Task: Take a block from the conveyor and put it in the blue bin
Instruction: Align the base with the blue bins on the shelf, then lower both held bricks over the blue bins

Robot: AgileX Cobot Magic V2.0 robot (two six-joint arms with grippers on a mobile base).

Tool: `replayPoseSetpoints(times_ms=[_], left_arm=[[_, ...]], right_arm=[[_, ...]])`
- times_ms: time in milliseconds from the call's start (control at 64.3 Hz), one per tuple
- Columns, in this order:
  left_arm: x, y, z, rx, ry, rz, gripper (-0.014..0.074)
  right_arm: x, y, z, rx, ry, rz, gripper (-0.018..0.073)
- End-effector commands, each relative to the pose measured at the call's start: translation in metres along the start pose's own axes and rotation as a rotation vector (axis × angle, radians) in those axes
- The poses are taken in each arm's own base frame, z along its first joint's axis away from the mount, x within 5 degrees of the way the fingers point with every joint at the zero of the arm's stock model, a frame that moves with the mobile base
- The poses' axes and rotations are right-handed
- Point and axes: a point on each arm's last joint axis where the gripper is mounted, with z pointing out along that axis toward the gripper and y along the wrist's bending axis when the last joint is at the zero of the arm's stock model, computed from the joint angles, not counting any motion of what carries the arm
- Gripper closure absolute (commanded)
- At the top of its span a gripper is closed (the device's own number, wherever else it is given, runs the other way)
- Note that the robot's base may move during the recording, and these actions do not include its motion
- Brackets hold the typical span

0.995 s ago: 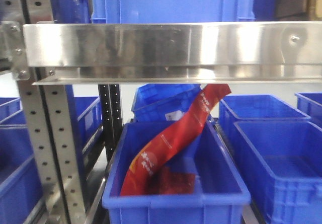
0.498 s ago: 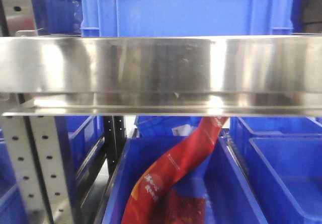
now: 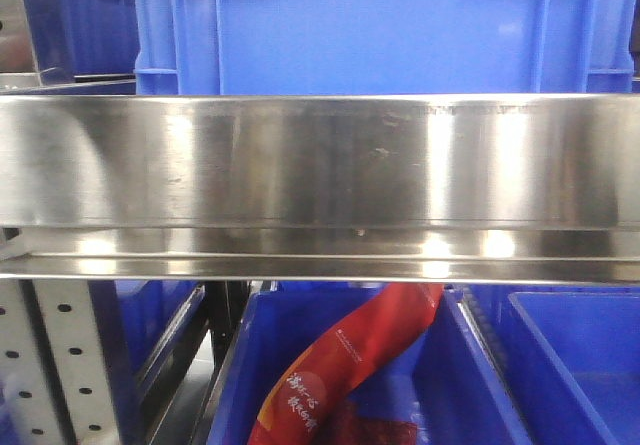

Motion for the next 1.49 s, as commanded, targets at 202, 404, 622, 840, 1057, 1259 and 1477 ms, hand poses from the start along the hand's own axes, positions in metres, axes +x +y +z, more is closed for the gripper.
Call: replayPoseSetpoints(times_ms=[202,404,622,840,1057,1259,1477], left_arm=[[-0.004,0.000,-0.002,0.006,-0.029,-0.005,0.0707],[-0.004,0.000,-0.002,0.006,-0.029,-0.005,0.0707],[-0.004,0.000,-0.002,0.006,-0.029,-0.005,0.0707],[-0.004,0.000,-0.002,0.006,-0.029,-0.005,0.0707],[-0.004,0.000,-0.002,0.006,-0.031,-0.005,0.0707],[-0.006,0.000,-0.002,0.004,-0.053,-0.005,0.0707],[-0.029,-0.004,0.001,0.050,-0.078,0.011,0.0707]], right_arm=[[-0.004,-0.001,-0.003,0.011,-0.032,-0.004,0.0713],[-0.004,-0.001,-0.003,0.011,-0.032,-0.004,0.0713],[-0.004,-0.001,-0.003,0.011,-0.032,-0.004,0.0713],[-0.004,-0.001,-0.003,0.011,-0.032,-0.004,0.0713],[-0.004,-0.001,-0.003,0.011,-0.032,-0.004,0.0713],[-0.006,-0.001,-0.003,0.012,-0.053,-0.004,0.0713],[-0.031,0.000,-0.006,-0.001,-0.124,0.007,0.0713]])
